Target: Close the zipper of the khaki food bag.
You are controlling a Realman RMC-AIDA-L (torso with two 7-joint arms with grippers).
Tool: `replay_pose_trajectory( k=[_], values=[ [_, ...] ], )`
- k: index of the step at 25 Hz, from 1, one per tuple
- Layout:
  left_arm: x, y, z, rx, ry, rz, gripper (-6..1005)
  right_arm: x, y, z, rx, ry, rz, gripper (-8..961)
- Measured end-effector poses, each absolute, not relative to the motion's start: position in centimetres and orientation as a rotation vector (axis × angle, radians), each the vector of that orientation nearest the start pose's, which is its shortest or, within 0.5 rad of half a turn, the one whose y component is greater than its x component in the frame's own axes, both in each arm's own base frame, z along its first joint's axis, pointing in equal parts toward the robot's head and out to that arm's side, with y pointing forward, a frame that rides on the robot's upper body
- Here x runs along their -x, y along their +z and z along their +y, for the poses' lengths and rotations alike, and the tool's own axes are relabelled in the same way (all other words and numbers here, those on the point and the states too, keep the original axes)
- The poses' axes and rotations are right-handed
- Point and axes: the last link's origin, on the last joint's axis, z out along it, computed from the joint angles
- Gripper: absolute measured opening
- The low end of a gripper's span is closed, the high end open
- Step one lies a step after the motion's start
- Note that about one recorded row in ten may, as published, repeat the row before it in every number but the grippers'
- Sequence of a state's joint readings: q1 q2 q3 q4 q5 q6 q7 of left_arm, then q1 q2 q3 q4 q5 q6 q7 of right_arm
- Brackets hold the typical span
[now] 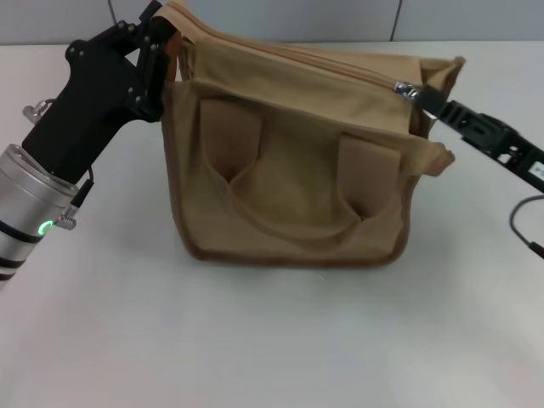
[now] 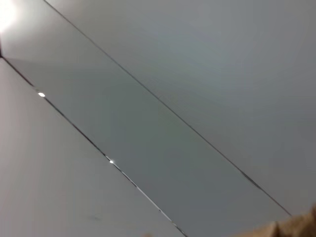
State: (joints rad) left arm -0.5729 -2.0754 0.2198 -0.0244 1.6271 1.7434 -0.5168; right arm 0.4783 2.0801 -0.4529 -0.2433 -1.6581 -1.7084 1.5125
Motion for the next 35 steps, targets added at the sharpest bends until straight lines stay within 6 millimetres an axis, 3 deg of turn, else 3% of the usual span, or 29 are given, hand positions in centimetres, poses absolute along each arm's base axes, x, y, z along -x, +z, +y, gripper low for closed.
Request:
replay_pose_trajectory(
  k=[6,11,13,16,20,24,27,30,31,35],
  values=[
    [24.1,-1.1,31.2,1.937,-1.352,-0.259,155,-26.6,1.1,28.0,2.168,1.643,0.953,141],
    [24.7,-1.1,30.9,1.941,-1.329,-0.272,158,-26.7,1.2,27.4,2.170,1.648,0.885,182],
    [25.1,-1.1,30.5,1.938,-1.318,-0.285,159,-26.6,1.3,27.1,2.173,1.652,0.853,241],
    [25.9,-1.0,30.0,1.926,-1.302,-0.301,303,-26.6,1.1,26.9,2.172,1.650,0.813,328],
    [28.8,0.1,27.9,1.854,-1.228,-0.349,480,-26.5,0.8,26.6,2.170,1.647,0.766,460],
    [31.7,1.1,25.1,1.777,-1.155,-0.411,632,-26.4,0.5,26.3,2.167,1.633,0.709,638],
    [33.6,2.5,22.3,1.755,-1.148,-0.452,724,-26.3,0.1,26.0,2.163,1.621,0.645,682],
    [34.1,4.2,19.9,1.874,-1.198,-0.461,786,-25.9,-0.5,25.4,2.195,1.593,0.518,725],
    [34.0,4.6,19.4,1.930,-1.209,-0.453,786,-25.4,-1.3,24.8,2.269,1.555,0.401,725],
    [33.5,4.7,18.1,2.253,-1.194,-0.405,786,-24.7,-2.8,23.9,2.423,1.495,0.248,725]
  ],
)
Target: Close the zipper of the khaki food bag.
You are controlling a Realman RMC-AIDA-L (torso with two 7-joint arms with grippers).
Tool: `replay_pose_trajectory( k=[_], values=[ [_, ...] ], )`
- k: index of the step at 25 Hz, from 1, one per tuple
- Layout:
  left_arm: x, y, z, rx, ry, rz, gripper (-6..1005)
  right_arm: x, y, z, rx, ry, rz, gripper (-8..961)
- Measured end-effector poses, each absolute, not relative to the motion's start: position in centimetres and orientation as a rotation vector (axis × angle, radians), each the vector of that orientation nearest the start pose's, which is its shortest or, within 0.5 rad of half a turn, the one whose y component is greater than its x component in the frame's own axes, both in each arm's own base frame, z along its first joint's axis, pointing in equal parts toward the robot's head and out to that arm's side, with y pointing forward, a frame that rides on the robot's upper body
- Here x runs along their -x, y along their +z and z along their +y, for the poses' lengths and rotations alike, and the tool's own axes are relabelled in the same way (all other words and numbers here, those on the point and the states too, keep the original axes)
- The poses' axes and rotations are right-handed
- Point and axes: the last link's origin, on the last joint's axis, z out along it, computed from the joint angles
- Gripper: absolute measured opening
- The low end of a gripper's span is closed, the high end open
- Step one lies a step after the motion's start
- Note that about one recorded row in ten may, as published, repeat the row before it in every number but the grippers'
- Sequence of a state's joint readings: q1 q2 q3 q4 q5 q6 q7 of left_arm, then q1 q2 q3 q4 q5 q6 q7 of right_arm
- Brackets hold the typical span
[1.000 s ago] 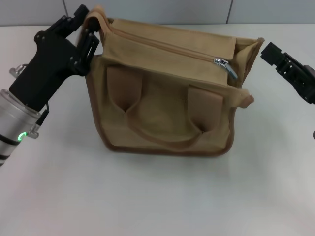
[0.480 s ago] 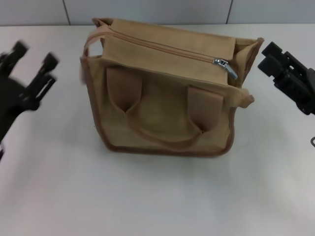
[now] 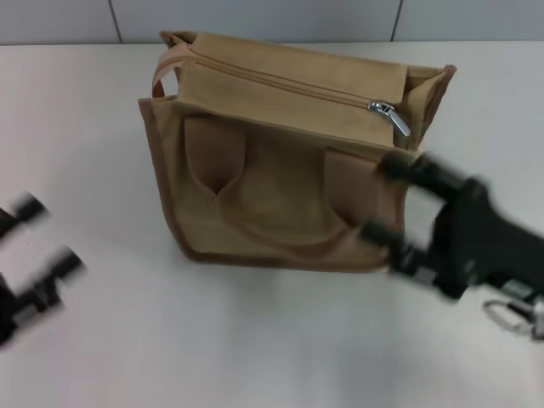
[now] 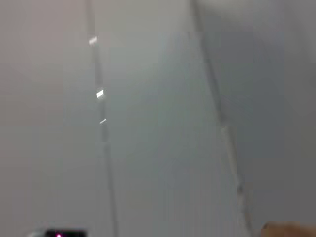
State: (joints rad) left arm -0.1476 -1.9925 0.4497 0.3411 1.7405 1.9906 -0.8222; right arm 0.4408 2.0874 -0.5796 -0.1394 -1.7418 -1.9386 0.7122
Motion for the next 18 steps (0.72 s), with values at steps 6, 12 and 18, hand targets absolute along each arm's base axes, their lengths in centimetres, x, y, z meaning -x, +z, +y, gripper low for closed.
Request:
replay_pose_trajectory(
  k=[6,12,18],
  values=[
    [32.6,2.0,18.5,2.597,-1.087,-0.359,786,-24.2,-5.9,23.8,2.694,1.334,0.195,726],
    [32.0,0.6,19.2,2.666,-1.038,-0.331,786,-24.2,-6.9,23.7,2.778,1.269,0.199,725],
    [31.9,0.2,19.5,2.674,-1.025,-0.318,786,-24.3,-7.1,23.9,2.770,1.252,0.213,726]
  ],
)
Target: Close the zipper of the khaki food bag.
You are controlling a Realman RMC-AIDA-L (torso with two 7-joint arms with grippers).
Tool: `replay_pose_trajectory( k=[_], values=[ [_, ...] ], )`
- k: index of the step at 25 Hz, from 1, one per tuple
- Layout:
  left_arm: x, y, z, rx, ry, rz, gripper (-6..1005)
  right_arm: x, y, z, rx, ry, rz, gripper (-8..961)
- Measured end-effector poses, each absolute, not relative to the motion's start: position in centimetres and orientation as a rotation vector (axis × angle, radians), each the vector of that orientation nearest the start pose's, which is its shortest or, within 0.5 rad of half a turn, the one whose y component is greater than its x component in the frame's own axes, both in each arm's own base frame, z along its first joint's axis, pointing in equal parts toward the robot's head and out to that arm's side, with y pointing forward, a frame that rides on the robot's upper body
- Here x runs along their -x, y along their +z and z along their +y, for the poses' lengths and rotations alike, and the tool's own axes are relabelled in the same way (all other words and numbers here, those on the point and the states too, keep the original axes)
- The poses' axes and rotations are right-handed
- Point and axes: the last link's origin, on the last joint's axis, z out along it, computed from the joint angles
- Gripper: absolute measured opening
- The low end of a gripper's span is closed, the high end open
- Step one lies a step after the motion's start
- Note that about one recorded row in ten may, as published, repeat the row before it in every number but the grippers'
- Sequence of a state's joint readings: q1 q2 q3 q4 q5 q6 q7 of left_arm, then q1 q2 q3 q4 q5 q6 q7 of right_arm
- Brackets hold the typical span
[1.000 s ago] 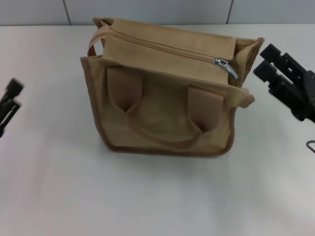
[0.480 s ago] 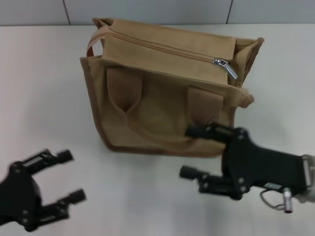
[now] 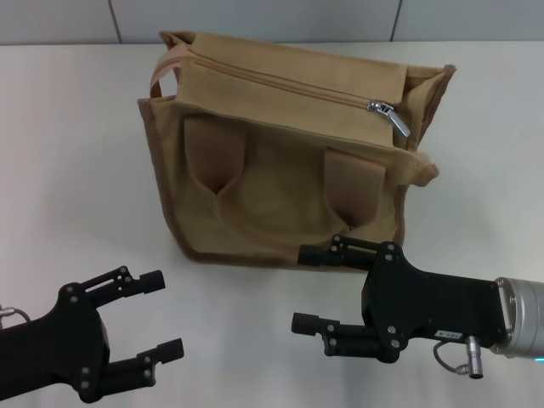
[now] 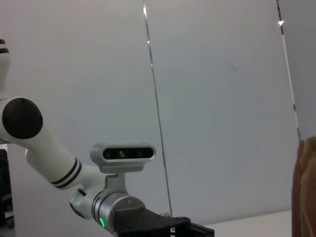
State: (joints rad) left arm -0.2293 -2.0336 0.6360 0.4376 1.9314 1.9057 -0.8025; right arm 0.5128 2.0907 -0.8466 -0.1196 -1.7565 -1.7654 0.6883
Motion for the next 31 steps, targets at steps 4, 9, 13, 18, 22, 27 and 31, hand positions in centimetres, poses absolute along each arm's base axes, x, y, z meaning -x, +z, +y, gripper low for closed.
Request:
replay_pose_trajectory(
  k=[4,9,13,18,22,27,31],
  values=[
    [31.71,0.14,19.69,2.674,-1.028,-0.312,786,-24.37,-7.16,24.01,2.768,1.236,0.218,726],
    [31.59,-0.08,19.81,2.674,-1.028,-0.312,786,-24.40,-7.22,24.17,2.766,1.225,0.221,724],
    [31.57,-0.15,19.82,2.671,-1.028,-0.314,786,-24.40,-7.24,24.18,2.765,1.225,0.224,722],
    [31.58,-0.17,19.83,2.670,-1.027,-0.315,786,-24.40,-7.25,24.20,2.764,1.225,0.226,722],
    [31.58,-0.17,19.83,2.670,-1.027,-0.314,786,-24.38,-7.24,24.22,2.761,1.228,0.228,722],
    [31.55,-0.20,19.83,2.668,-1.029,-0.313,786,-24.34,-7.20,24.30,2.752,1.232,0.231,722],
    [31.53,-0.19,19.86,2.664,-1.031,-0.312,786,-24.34,-7.15,24.40,2.739,1.235,0.232,722]
  ],
)
